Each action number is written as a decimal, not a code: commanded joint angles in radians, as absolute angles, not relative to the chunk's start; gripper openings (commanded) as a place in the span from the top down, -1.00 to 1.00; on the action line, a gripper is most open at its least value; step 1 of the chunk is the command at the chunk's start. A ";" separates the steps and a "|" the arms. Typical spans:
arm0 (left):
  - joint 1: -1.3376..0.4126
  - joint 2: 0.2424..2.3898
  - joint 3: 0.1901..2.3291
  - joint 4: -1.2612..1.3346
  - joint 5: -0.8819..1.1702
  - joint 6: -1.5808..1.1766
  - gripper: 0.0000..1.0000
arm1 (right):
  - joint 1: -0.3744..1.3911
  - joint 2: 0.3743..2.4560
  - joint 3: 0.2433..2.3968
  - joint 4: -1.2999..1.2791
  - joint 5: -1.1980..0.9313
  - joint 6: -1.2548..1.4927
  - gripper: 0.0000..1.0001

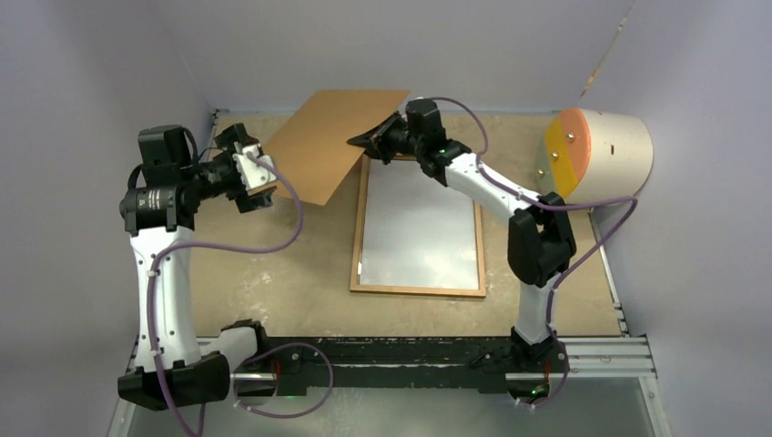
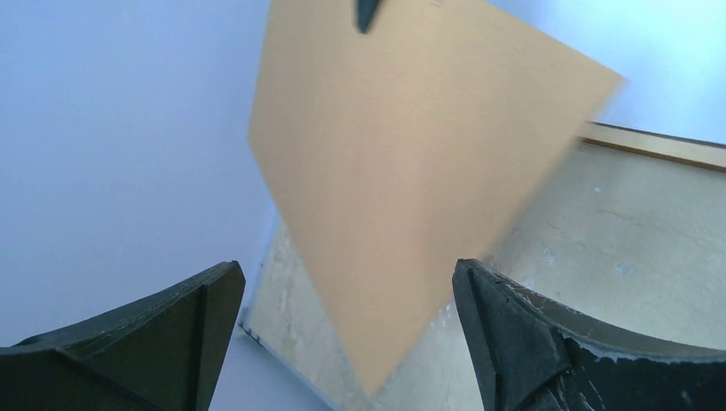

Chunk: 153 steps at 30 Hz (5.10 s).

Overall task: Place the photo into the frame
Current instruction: Pick up the photo frame item from the photo frame, then turn over the photo frame item on the photo frame.

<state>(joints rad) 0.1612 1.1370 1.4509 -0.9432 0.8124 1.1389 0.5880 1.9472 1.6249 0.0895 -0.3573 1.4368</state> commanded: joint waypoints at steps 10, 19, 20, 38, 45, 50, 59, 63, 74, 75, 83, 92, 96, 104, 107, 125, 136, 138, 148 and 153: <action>0.163 0.924 1.273 -1.066 0.959 1.541 -0.95 | 0.580 1.756 1.501 0.360 -0.425 1.686 1.00; 0.163 0.868 1.183 -0.922 0.969 1.569 -0.18 | 0.628 1.764 1.499 0.418 -0.444 1.751 1.00; 0.163 0.870 1.181 -0.911 0.963 1.571 -0.11 | 0.632 1.769 1.503 0.420 -0.445 1.755 1.00; 0.163 0.849 1.120 -0.480 0.900 1.281 1.00 | 0.638 1.755 1.470 0.340 -0.640 1.555 -0.41; 0.163 0.954 1.230 -0.656 0.963 1.346 1.00 | 0.571 1.664 1.678 -0.184 -0.696 0.671 -0.98; 0.163 0.992 1.292 -0.796 1.029 1.479 1.00 | 0.572 1.566 1.692 -0.329 -0.548 0.108 -0.96; 0.163 1.055 1.403 -1.073 1.099 1.639 1.00 | 0.574 1.472 1.501 -0.245 -0.740 -0.457 -0.97; 0.162 1.058 1.406 -1.110 1.105 1.670 1.00 | 0.583 1.503 1.526 -0.256 -0.785 -0.520 -0.97; 0.161 1.062 1.429 -1.137 1.101 1.670 1.00 | 0.675 1.516 1.489 -0.203 -0.723 -0.589 -0.90; 0.161 1.062 1.432 -1.137 1.099 1.660 1.00 | 0.692 1.526 1.490 -0.205 -0.699 -0.607 -0.87; 0.161 1.078 1.448 -1.146 1.104 1.650 1.00 | 0.725 1.583 1.483 -0.120 -0.572 -0.649 -0.58; 0.161 1.088 1.450 -1.138 1.099 1.652 1.00 | 0.729 1.611 1.469 -0.050 -0.493 -0.655 0.21; 0.161 1.094 1.452 -1.132 1.094 1.651 1.00 | 0.729 1.609 1.454 -0.020 -0.491 -0.656 0.33; 0.162 1.104 1.454 -1.112 1.095 1.641 1.00 | 0.729 1.639 1.459 -0.013 -0.510 -0.653 0.39; 0.161 1.104 1.453 -1.112 1.093 1.643 1.00 | 0.730 1.644 1.458 -0.011 -0.518 -0.655 0.31; 0.163 0.986 1.229 -0.321 0.948 0.904 -0.68 | 0.732 1.638 1.447 0.094 -0.547 -0.512 1.00; 0.163 1.081 1.350 -0.027 0.626 0.439 -0.80 | 0.722 1.655 1.471 0.262 -0.504 -0.120 1.00; 0.163 1.094 1.382 -0.022 0.537 0.375 -0.82 | 0.706 1.651 1.462 0.310 -0.515 -0.004 1.00; 0.164 1.097 1.450 -0.083 0.451 0.317 -0.88 | 0.507 1.719 1.438 0.552 -0.737 0.664 1.00; 0.164 1.114 1.469 -0.148 0.371 0.323 -0.90 | 0.433 1.768 1.417 0.629 -0.798 0.913 1.00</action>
